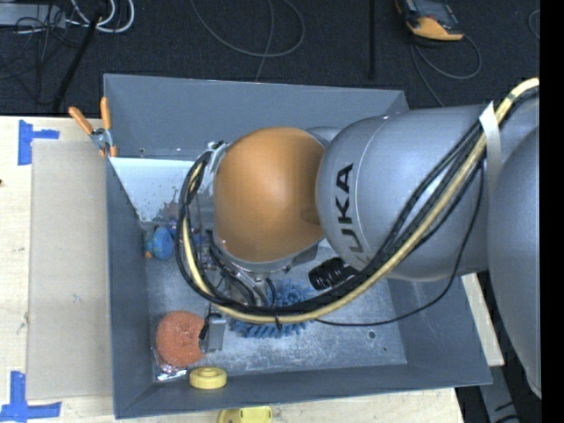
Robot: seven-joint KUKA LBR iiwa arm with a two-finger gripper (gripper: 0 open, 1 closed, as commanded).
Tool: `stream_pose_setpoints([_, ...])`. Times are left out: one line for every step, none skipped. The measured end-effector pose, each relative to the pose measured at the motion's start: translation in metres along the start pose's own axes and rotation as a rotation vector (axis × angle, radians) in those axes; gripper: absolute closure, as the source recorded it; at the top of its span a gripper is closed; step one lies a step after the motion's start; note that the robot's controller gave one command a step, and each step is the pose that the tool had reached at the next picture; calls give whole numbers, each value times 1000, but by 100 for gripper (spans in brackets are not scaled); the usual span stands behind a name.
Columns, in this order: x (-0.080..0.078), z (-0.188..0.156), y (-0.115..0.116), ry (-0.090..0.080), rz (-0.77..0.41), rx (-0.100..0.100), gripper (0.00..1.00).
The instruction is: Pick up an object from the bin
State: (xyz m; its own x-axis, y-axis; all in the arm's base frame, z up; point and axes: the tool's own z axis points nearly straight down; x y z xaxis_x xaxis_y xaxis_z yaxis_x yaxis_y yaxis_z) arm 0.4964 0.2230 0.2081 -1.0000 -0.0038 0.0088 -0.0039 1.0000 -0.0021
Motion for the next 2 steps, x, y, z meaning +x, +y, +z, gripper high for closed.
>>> stream_pose_setpoints([-2,-5,-1,-7,5,-2,0])
stream_pose_setpoints([-16,44,-31,-14,-17,-5,0])
